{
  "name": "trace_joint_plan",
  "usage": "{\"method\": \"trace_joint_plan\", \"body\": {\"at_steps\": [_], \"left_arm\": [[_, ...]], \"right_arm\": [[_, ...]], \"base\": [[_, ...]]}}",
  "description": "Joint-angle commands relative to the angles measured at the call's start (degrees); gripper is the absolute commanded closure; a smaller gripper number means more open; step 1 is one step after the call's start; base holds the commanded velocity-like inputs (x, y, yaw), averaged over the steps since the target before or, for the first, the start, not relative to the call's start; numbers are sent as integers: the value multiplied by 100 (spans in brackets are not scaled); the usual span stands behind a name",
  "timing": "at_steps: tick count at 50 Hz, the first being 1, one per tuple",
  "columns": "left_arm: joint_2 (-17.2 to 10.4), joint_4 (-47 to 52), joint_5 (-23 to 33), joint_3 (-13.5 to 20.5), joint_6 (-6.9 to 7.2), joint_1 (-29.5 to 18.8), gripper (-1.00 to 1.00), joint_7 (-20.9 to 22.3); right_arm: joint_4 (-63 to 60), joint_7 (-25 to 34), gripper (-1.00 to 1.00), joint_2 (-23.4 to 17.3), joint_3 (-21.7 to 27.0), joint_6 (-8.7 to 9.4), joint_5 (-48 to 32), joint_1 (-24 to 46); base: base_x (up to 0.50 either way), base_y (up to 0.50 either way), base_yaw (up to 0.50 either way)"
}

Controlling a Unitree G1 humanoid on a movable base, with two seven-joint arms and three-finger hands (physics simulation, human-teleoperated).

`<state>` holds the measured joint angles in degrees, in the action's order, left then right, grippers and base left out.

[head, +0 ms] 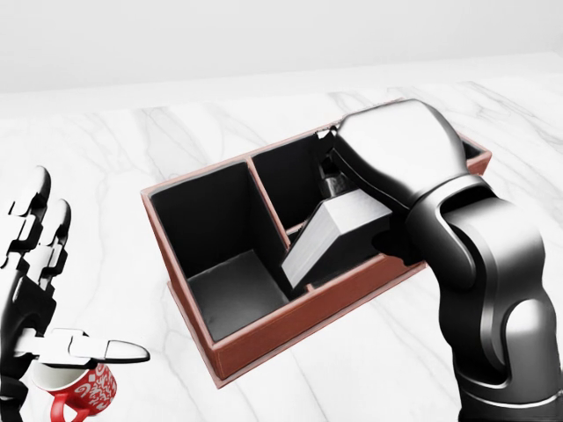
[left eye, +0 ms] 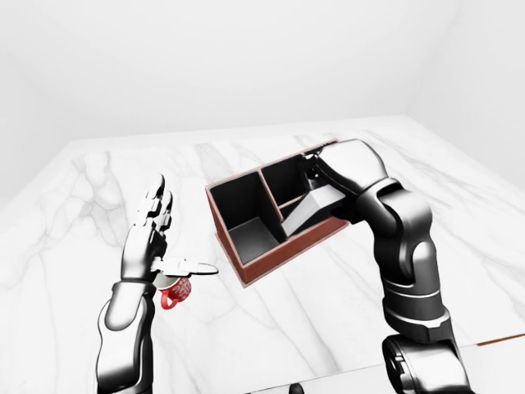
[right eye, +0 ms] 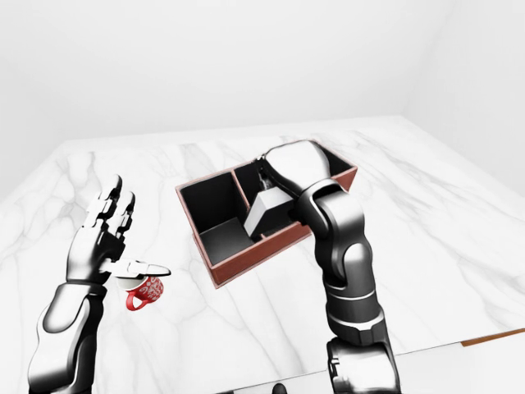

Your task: Pick up the book and place it in the left compartment of the caddy.

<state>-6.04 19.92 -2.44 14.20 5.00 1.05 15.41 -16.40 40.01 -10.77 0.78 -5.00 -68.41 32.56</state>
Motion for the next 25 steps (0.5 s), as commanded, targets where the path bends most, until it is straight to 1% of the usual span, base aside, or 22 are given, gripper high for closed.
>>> {"method": "trace_joint_plan", "body": {"at_steps": [1, 8, 17, 25], "left_arm": [[-3, 87, -34, 32, 0, 16, -100, 20], [-10, 128, -47, 54, 0, 3, -100, 21], [-12, 137, -64, 86, 0, 10, -100, 28], [-21, 16, -94, 120, 0, 10, -100, 27]], "right_arm": [[412, -1, 100, 402, -288, 0, -12, 611], [637, -13, 100, 616, -447, 0, -77, 629], [905, -441, 100, 826, -563, 0, -134, 648], [1282, -1256, 100, 999, -697, 0, -368, 720]], "base": [[0, 0, 0], [0, 0, 0], [0, 0, 0], [0, 0, 0]]}}
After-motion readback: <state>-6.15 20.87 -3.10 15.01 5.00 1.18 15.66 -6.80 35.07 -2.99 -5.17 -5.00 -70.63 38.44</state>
